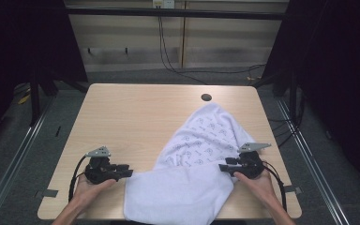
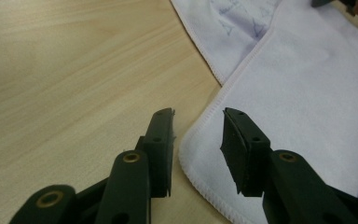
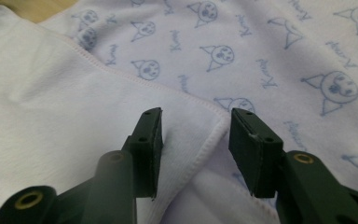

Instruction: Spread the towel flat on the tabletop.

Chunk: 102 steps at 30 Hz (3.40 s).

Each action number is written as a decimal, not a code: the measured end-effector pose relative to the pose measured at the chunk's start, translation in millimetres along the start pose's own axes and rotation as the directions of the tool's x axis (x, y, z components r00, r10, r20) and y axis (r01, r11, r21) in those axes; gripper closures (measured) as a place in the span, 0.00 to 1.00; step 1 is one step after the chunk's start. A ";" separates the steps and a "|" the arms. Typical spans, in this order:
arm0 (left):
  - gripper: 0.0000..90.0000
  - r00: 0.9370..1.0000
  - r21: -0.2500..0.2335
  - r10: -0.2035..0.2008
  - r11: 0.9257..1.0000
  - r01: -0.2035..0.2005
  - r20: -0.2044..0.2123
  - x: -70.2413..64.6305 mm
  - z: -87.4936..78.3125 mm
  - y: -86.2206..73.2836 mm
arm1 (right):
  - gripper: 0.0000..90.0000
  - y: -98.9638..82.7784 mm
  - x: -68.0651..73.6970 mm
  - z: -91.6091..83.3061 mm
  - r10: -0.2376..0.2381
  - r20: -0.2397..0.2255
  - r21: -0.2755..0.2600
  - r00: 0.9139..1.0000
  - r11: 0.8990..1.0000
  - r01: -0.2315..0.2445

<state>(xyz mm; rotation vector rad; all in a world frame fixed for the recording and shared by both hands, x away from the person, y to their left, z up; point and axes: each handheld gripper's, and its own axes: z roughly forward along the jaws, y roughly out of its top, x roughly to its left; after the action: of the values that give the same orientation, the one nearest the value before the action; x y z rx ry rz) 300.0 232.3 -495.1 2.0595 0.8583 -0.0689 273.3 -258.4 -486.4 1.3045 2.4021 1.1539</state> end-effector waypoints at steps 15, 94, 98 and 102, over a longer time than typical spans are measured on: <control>0.68 0.998 0.059 0.055 0.997 -0.054 -0.010 -9.0 5.1 -8.3 | 0.57 -1.7 -0.6 13.9 0.026 -0.019 0.020 0.999 0.999 -0.025; 0.98 0.951 -0.302 0.261 0.931 -0.204 0.164 -109.5 -95.6 -5.4 | 0.88 -40.6 85.6 -164.7 -0.144 -0.077 -0.321 0.987 0.940 0.112; 0.94 0.945 -0.213 0.242 0.957 -0.196 0.221 -104.5 -83.9 -35.4 | 0.78 -75.9 83.6 -150.3 -0.119 -0.138 -0.254 0.983 0.964 0.081; 0.89 0.942 -0.225 0.228 0.959 -0.174 0.245 -97.9 -86.0 -36.4 | 0.74 -81.0 78.1 -153.7 -0.092 -0.122 -0.256 0.988 0.965 0.058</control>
<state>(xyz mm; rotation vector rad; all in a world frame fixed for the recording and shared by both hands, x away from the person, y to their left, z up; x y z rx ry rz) 181.8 256.6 -434.0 1.8827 0.4635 -0.1401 100.9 -307.8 -422.5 1.0793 2.2754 1.5086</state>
